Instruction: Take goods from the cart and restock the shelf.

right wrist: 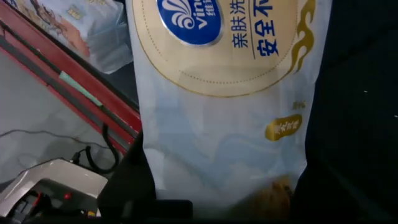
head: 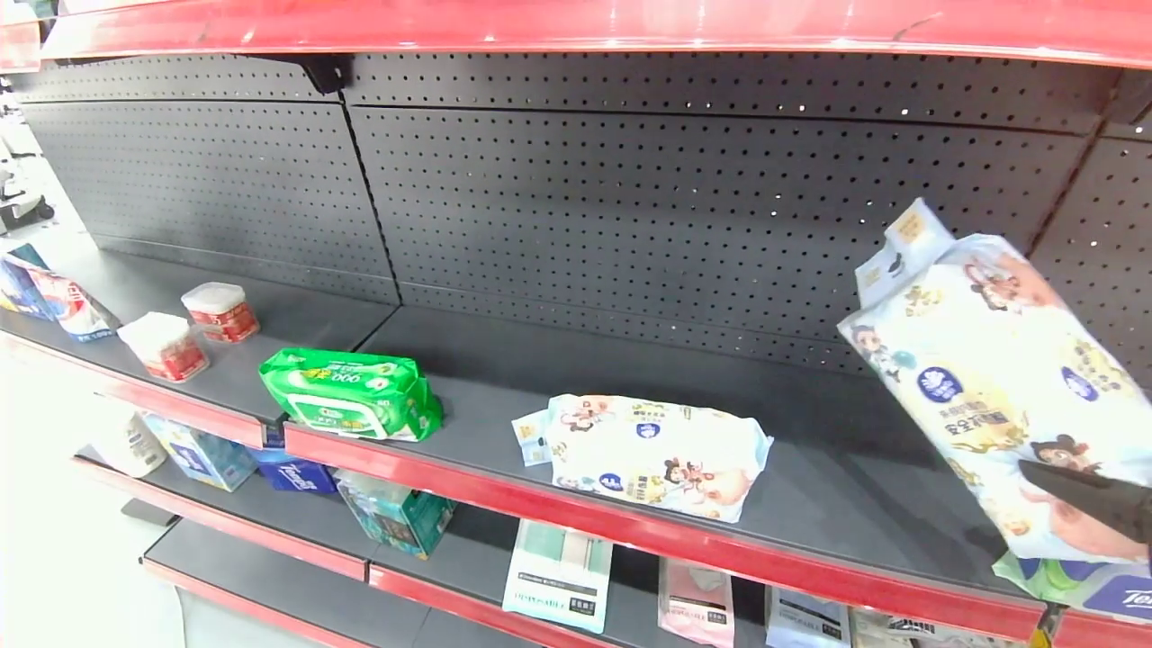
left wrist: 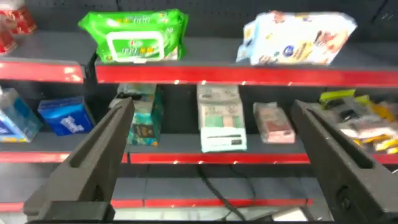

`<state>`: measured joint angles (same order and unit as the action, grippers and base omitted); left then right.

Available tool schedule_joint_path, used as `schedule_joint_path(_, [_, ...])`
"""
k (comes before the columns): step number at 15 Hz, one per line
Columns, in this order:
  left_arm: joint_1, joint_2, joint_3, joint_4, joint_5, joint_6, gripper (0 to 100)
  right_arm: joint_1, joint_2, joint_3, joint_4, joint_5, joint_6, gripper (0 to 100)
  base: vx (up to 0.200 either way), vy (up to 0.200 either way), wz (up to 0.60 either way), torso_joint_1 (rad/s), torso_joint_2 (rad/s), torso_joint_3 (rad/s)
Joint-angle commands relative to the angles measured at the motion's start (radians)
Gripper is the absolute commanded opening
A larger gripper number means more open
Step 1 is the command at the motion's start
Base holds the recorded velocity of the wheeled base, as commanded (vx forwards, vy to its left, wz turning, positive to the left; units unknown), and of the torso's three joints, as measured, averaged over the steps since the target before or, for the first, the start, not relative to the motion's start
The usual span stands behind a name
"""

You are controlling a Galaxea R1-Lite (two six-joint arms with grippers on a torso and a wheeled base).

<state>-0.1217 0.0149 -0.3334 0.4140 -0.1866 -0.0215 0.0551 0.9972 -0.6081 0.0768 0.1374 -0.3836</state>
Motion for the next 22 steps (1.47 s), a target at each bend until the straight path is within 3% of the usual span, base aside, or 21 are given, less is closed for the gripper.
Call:
schedule_joint_path(1, [-0.001,-0.015,0.039,-0.014,0.004,0.006,100,0.000,0.135,-0.052,-0.008,0.036,-0.037,0,0.000,0.000,0.00,0.000,0.00,0.000])
schedule_joint_path(5, [-0.003,-0.015,0.082,-0.049,0.041,0.014,100,0.000,0.448,-0.219,-0.078,0.096,-0.172,0,0.000,0.000,0.00,0.000,0.00,0.000])
schedule_joint_path(8, [-0.004,-0.015,0.123,-0.050,0.042,0.064,100,-0.001,0.609,-0.314,-0.083,0.133,-0.228,0,0.000,0.000,0.00,0.000,0.00,0.000])
schedule_joint_path(13, [-0.004,-0.015,0.143,-0.060,0.064,0.064,100,-0.009,0.778,-0.415,-0.081,0.225,-0.368,0,0.000,0.000,0.00,0.000,0.00,0.000])
schedule_joint_path(17, [-0.006,-0.015,0.143,-0.060,0.073,0.066,100,0.015,0.899,-0.549,-0.060,0.226,-0.448,0,0.000,0.000,0.00,0.000,0.00,0.000])
schedule_joint_path(22, [-0.006,-0.015,0.143,-0.060,0.085,0.066,100,0.045,0.972,-0.613,-0.020,0.225,-0.475,0,0.000,0.000,0.00,0.000,0.00,0.000])
